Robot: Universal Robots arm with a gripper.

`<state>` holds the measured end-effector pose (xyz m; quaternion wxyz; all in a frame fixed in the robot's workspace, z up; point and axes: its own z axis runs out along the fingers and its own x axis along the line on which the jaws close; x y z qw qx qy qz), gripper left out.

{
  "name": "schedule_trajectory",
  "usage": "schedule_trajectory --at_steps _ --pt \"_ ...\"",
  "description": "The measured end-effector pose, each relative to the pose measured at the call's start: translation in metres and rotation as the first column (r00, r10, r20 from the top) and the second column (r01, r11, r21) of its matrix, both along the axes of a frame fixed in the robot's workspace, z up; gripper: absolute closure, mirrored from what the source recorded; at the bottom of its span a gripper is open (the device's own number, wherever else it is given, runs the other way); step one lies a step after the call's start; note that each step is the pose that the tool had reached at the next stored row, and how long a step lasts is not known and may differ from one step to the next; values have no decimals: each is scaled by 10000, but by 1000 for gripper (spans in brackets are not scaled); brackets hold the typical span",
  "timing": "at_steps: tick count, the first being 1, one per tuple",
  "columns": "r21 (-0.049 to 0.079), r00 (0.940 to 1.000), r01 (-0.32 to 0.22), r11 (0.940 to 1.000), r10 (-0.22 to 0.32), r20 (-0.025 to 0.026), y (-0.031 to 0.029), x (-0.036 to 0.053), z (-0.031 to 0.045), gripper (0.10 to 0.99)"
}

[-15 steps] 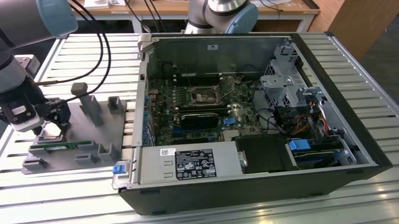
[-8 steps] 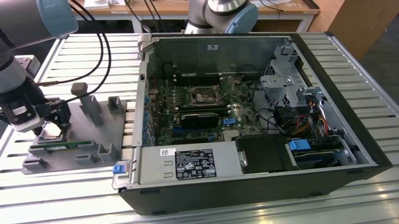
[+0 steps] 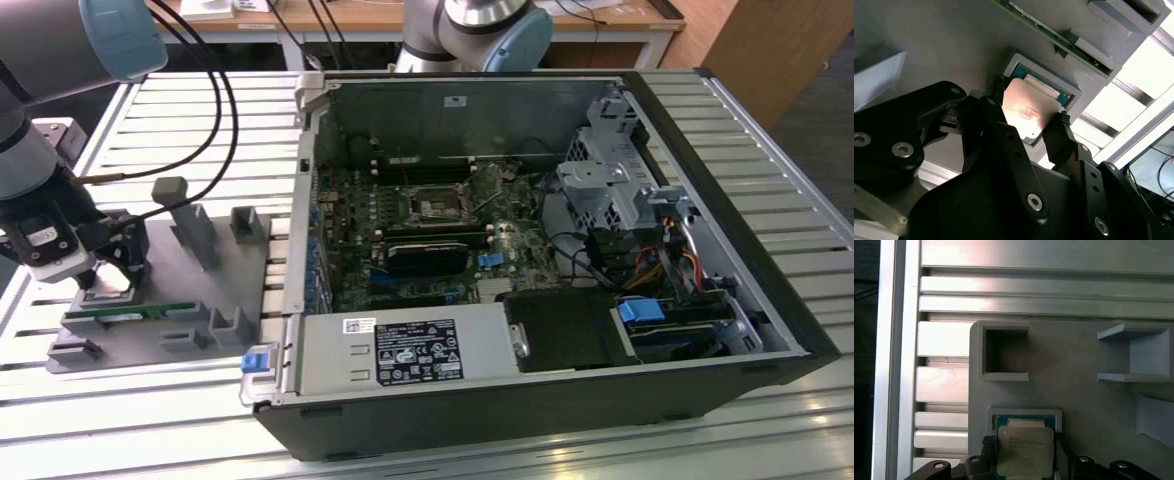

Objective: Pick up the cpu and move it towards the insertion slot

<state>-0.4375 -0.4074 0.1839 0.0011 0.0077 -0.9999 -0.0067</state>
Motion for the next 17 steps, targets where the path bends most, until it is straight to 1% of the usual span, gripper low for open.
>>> schedule_trajectory --at_steps 9,11,12,17 --pt "94 10000 -32 10000 32 2 2 0 -10 498" --pt "105 10000 -40 9999 40 1 2 0 -10 514" --pt "109 10000 -42 9999 42 2 2 0 -11 545" --pt "120 10000 -44 9999 44 3 2 0 -11 545"
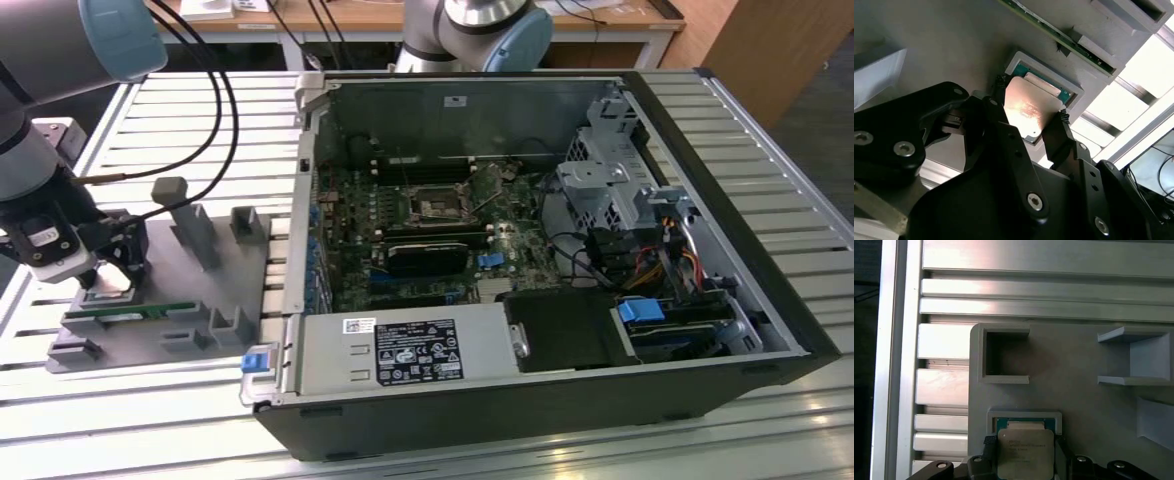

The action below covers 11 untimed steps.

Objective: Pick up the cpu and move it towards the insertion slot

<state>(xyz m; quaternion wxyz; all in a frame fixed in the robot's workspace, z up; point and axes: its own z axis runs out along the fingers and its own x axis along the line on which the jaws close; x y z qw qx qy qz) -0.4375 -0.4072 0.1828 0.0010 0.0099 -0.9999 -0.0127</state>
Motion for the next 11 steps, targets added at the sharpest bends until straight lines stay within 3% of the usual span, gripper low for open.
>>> schedule_trajectory --at_steps 11 --pt "-12 10000 -1 10000 1 5 0 1 108 545"
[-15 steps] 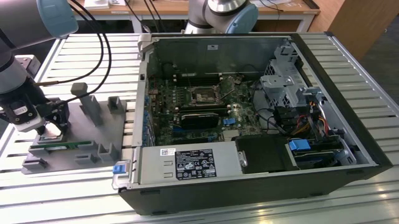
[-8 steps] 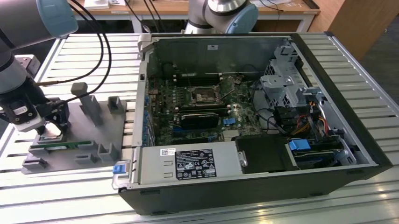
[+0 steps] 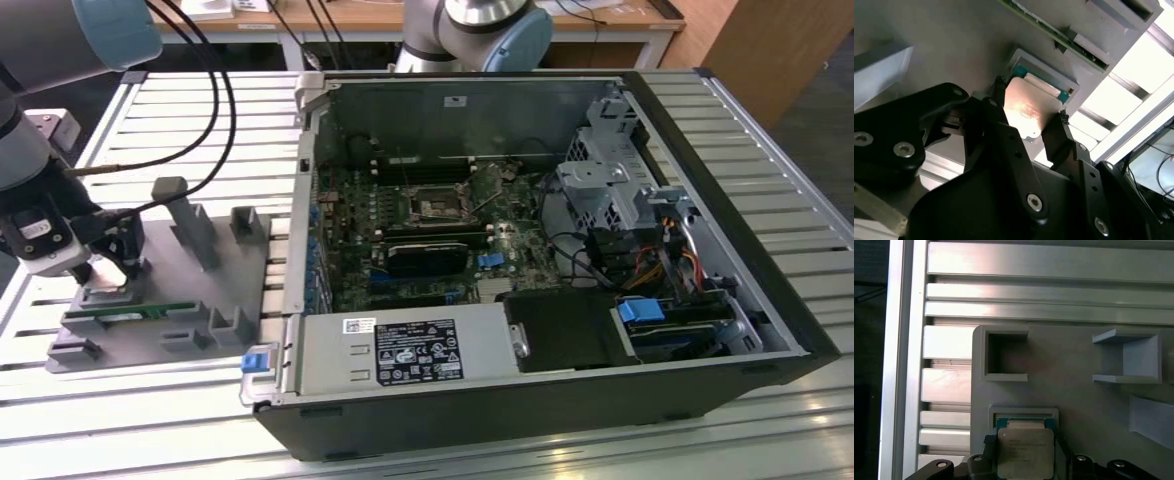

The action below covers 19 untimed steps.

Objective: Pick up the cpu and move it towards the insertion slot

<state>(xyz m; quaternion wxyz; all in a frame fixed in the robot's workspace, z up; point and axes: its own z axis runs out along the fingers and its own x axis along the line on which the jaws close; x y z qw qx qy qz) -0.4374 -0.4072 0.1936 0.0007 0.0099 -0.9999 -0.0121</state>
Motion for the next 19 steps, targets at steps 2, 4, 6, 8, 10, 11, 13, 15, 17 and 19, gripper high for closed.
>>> schedule_trajectory --at_steps 2,4,6,8,10,11,13,15,17,19 --pt "0 10000 1 10000 -1 -1 0 -1 0 545" --pt "-3 10000 1 10000 -1 -4 0 -1 11 545" --pt "-2 10000 1 10000 -1 -2 1 -1 23 545" --pt "-1 10000 1 10000 -1 -1 1 -1 31 545" --pt "-2 10000 1 10000 -1 -1 1 -1 38 545" --pt "-2 10000 1 10000 -1 -2 1 -1 42 545" --pt "-1 10000 1 10000 -1 -1 1 -1 49 545" --pt "-2 10000 1 10000 -1 -1 1 -1 55 545" --pt "-1 10000 1 10000 -1 -2 3 -1 60 545" --pt "-2 10000 1 10000 -1 -2 4 -1 66 545"
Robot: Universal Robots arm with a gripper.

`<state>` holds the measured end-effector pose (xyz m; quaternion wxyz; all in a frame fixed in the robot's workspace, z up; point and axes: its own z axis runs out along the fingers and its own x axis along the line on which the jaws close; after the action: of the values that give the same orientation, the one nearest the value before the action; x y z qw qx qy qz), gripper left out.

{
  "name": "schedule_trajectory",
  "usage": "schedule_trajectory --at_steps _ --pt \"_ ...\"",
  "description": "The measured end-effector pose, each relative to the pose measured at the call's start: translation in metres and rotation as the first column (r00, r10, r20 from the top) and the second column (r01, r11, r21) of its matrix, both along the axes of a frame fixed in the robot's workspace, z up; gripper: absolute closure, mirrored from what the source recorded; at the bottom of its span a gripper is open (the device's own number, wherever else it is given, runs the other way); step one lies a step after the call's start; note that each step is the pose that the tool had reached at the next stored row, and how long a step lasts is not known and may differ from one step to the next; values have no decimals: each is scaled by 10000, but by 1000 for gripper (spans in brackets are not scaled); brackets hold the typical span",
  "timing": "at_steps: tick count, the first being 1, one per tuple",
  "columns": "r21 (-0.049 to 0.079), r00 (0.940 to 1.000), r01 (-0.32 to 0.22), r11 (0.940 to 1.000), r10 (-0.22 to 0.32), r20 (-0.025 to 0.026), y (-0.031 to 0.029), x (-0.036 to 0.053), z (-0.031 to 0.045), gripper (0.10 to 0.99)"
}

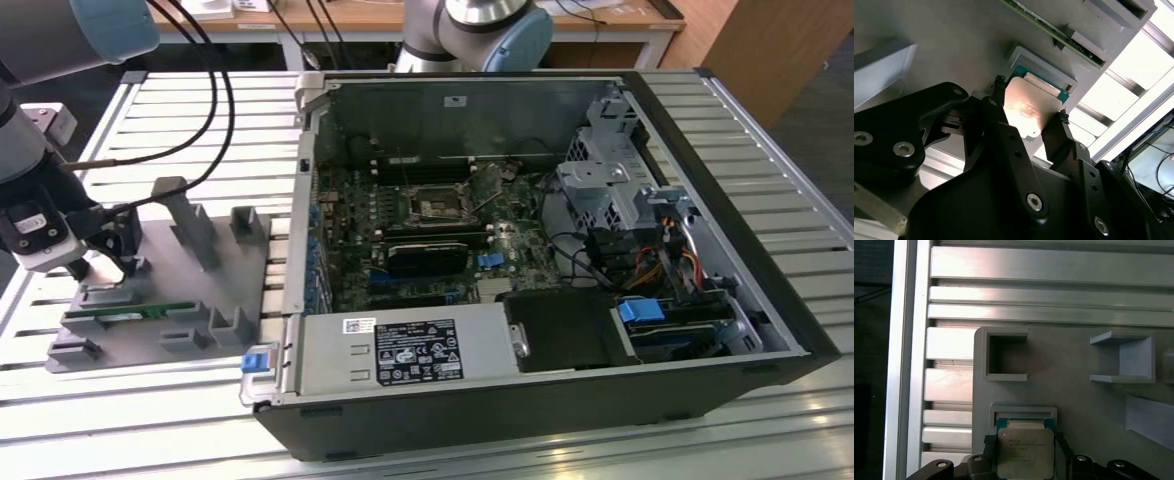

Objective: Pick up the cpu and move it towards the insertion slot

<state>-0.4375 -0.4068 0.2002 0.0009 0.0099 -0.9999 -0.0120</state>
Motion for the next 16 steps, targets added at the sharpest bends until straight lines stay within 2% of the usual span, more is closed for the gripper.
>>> schedule_trajectory --at_steps 16 --pt "-10 10000 0 10000 0 -1 21 0 35 545"
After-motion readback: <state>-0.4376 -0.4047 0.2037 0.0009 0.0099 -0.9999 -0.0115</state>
